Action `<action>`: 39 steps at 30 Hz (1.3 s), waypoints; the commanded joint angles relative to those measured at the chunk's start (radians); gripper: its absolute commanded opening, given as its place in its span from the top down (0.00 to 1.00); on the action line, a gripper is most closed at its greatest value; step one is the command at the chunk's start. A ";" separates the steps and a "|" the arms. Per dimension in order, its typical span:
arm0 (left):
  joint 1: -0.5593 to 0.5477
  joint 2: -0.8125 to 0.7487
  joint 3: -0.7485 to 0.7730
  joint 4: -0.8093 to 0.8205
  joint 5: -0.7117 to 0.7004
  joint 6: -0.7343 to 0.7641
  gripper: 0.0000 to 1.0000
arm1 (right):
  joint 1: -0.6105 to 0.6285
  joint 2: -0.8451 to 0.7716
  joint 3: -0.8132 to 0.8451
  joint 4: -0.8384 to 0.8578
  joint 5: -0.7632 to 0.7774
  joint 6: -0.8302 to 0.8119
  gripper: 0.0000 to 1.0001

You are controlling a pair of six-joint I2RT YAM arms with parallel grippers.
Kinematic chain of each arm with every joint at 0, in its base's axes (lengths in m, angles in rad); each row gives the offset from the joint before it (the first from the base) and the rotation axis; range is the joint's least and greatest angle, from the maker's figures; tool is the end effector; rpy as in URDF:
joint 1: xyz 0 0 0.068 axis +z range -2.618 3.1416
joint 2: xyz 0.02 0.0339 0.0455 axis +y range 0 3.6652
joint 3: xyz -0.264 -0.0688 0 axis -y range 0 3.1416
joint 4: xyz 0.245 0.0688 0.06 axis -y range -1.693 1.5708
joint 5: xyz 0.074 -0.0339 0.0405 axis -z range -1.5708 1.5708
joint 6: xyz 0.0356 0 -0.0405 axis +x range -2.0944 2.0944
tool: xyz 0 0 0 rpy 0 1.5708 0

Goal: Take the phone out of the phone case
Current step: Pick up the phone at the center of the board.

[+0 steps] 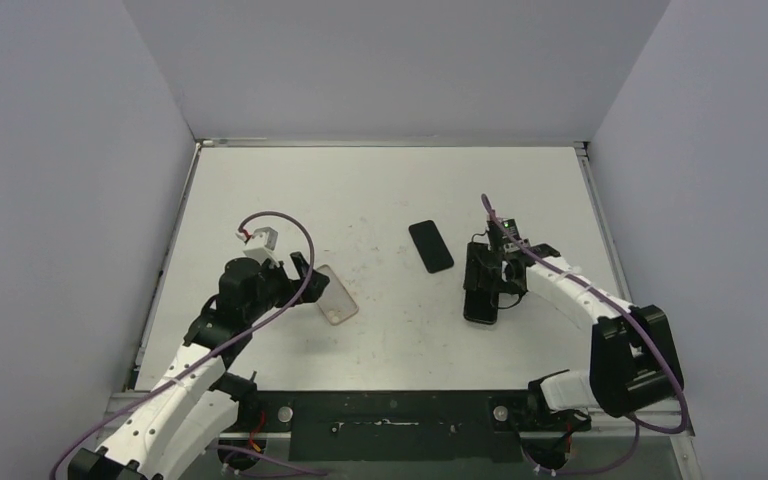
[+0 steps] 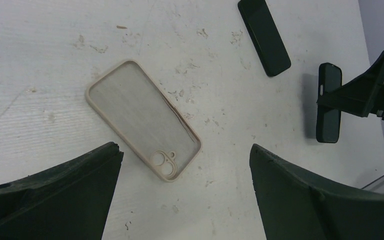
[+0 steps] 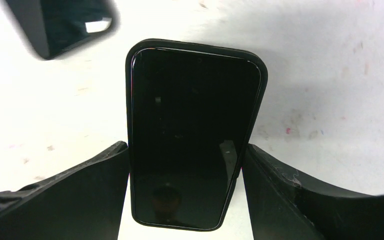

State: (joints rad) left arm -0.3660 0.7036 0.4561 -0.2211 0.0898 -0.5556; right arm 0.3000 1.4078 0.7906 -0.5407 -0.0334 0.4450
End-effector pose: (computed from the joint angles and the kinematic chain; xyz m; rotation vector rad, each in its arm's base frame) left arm 0.1563 -0.0633 0.2330 -0.1412 2.0990 -0.6594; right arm 0.2439 0.0767 0.1808 0.1902 2.7514 0.2531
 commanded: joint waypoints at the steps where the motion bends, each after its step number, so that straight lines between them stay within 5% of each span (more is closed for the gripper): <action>1: -0.005 0.054 0.063 0.125 0.111 -0.067 0.03 | 0.063 -0.129 0.000 0.135 -0.050 -0.116 0.99; 11: -0.056 0.270 0.118 0.351 0.241 -0.202 0.03 | 0.241 -0.220 -0.003 0.331 -0.176 -0.213 1.00; 27: -0.231 0.474 0.222 0.468 0.170 -0.293 0.04 | 0.513 -0.155 0.099 0.438 -0.163 -0.294 1.00; 39: -0.280 0.526 0.215 0.528 0.185 -0.347 0.36 | 0.560 -0.119 0.167 0.465 -0.173 -0.337 0.99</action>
State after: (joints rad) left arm -0.6312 1.2308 0.6422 0.2089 0.2699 -0.8806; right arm 0.8528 1.2987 0.8890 -0.1902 -0.1993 0.1341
